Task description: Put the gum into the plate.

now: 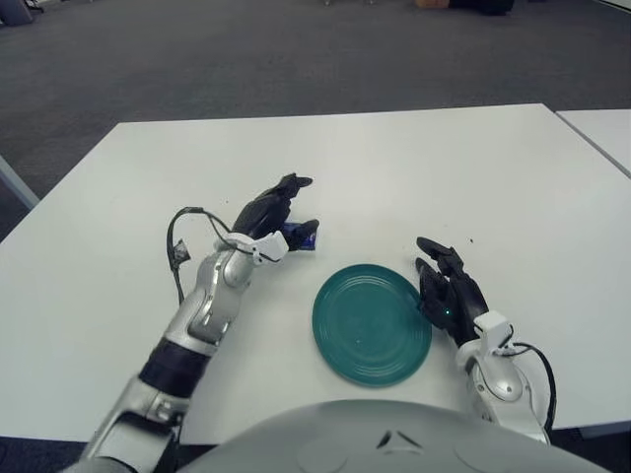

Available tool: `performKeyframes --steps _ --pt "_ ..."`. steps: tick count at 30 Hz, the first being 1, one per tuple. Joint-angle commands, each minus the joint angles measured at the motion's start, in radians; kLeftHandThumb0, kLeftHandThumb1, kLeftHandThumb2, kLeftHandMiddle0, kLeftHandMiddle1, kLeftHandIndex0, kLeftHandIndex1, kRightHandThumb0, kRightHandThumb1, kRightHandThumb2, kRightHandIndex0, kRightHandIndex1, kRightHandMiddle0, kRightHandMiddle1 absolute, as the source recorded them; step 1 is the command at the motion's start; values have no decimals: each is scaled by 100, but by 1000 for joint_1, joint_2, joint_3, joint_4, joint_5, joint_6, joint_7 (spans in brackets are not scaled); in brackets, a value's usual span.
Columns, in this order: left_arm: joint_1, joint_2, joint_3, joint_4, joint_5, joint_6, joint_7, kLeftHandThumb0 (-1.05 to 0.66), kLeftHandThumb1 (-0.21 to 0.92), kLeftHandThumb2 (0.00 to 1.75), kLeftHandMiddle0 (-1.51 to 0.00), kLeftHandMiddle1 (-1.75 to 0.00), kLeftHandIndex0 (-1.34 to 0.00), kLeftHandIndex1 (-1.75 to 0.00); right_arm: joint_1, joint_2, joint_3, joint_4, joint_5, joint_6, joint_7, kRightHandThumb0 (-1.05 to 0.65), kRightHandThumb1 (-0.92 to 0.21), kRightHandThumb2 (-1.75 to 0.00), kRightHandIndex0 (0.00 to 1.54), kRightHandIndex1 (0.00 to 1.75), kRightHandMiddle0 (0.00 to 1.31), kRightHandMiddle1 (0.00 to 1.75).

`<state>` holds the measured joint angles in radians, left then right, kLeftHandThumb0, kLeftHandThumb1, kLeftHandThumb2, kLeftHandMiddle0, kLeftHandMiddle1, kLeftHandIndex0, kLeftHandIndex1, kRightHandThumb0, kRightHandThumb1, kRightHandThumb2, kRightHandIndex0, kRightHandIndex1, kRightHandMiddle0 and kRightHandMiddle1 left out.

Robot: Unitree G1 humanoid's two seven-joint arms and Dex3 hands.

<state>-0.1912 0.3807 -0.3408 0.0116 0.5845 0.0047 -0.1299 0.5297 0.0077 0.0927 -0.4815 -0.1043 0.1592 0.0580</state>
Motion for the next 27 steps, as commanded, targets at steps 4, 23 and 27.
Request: performKeyframes --steps 4,23,27 --pt "-135 38 -80 203 47 -132 -51 -81 92 35 -30 -1 -1 -105 87 -15 6 -17 -7 -7 -15 -67 -92 -93 30 1 0 63" --pt "-264 36 -209 444 123 -194 -193 -66 72 54 -34 -3 -7 -100 117 -11 26 -21 -10 -47 -46 -66 -92 -93 31 1 0 64" --pt "-274 47 -228 480 150 -215 -182 -68 73 55 -33 -3 -6 -100 123 -11 28 -27 -14 -45 -56 -66 -92 -93 31 1 0 64"
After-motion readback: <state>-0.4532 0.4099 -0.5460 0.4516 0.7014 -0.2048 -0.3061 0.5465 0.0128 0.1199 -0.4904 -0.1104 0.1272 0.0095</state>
